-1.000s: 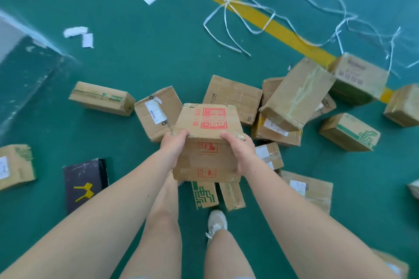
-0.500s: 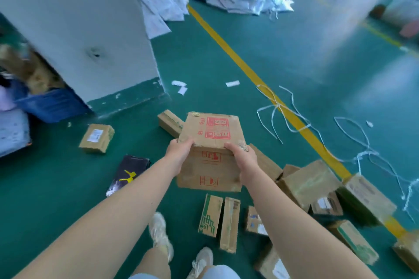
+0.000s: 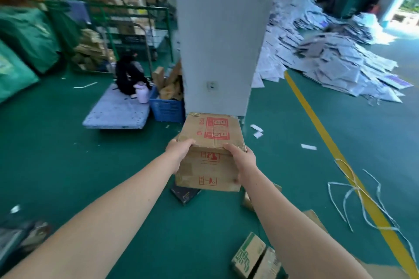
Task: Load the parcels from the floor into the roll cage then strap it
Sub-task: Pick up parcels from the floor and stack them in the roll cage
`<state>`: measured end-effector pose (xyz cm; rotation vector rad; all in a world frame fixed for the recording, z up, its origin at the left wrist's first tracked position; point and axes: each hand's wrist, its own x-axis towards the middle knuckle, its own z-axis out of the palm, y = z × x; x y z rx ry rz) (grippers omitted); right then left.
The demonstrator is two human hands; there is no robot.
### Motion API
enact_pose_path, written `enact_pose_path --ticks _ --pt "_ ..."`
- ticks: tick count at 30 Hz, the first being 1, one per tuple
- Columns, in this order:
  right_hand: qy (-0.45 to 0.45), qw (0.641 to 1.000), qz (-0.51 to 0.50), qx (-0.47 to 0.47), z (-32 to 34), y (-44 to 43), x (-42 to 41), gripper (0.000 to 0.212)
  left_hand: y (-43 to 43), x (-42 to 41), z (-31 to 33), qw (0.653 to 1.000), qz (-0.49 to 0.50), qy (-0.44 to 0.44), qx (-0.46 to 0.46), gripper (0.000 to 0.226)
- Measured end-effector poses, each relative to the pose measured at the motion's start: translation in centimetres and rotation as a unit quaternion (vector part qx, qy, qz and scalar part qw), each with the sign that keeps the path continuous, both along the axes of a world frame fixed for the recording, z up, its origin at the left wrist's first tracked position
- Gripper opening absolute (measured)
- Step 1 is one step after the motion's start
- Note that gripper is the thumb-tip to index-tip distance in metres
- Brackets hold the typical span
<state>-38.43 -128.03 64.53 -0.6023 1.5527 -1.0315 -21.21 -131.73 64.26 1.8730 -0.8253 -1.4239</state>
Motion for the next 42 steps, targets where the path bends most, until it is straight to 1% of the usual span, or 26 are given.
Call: enact_pose_path --ticks 5,11,13,16,19,23,24,27,28,29,32,33,36,40,42 --pt "-0.011 0.996 0.09 -0.025 1.5 5.6 9.5 0.034 9.3 9.9 1.8 0.995 0.099 -0.008 -0.023 0.051" --pt "-0.023 0.974 0.219 -0.047 2.7 11.7 21.1 0.022 20.5 20.6 3.4 0.973 0.227 -0.008 -0.042 0.044" --pt "-0.024 0.962 0.267 -0.055 3.0 13.7 25.0 0.023 24.2 23.9 3.8 0.96 0.275 -0.01 -0.049 0.043" --pt "-0.03 0.936 0.345 -0.061 3.3 16.5 30.8 0.031 29.5 28.4 4.6 0.934 0.353 -0.01 -0.056 0.044" --pt "-0.044 0.911 0.407 -0.057 3.8 19.6 36.0 0.032 34.3 32.3 5.4 0.907 0.417 -0.003 -0.065 0.043" --pt "-0.051 0.881 0.467 -0.053 4.6 22.6 42.2 0.041 39.2 36.6 6.1 0.876 0.474 0.008 -0.086 0.043" --pt "-0.051 0.874 0.481 -0.049 4.8 23.1 43.7 0.041 40.2 37.7 6.2 0.869 0.486 0.013 -0.088 0.044" --pt "-0.057 0.848 0.524 -0.045 5.5 24.3 48.4 0.035 42.5 41.3 6.3 0.845 0.525 0.033 -0.097 0.059" --pt "-0.062 0.841 0.536 -0.045 5.8 24.4 49.9 0.035 43.0 42.5 6.4 0.836 0.537 0.036 -0.104 0.061" --pt "-0.069 0.833 0.547 -0.044 5.9 24.5 51.6 0.035 43.4 43.8 6.4 0.827 0.55 0.035 -0.112 0.058" --pt "-0.086 0.811 0.576 -0.043 6.5 24.5 56.8 0.031 44.0 46.9 7.4 0.792 0.597 0.015 -0.127 0.042" --pt "-0.09 0.804 0.586 -0.042 6.7 24.4 58.5 0.031 44.1 48.2 7.6 0.781 0.611 0.007 -0.13 0.04" --pt "-0.096 0.781 0.616 -0.045 7.3 23.9 63.7 0.037 44.0 52.2 8.0 0.747 0.649 -0.004 -0.146 0.041" --pt "-0.098 0.755 0.647 -0.038 7.7 22.6 69.7 0.053 43.0 56.9 8.4 0.719 0.678 -0.04 -0.148 0.031" --pt "-0.093 0.748 0.656 -0.04 7.6 21.9 72.3 0.056 42.4 59.0 8.2 0.71 0.686 -0.051 -0.15 0.038"
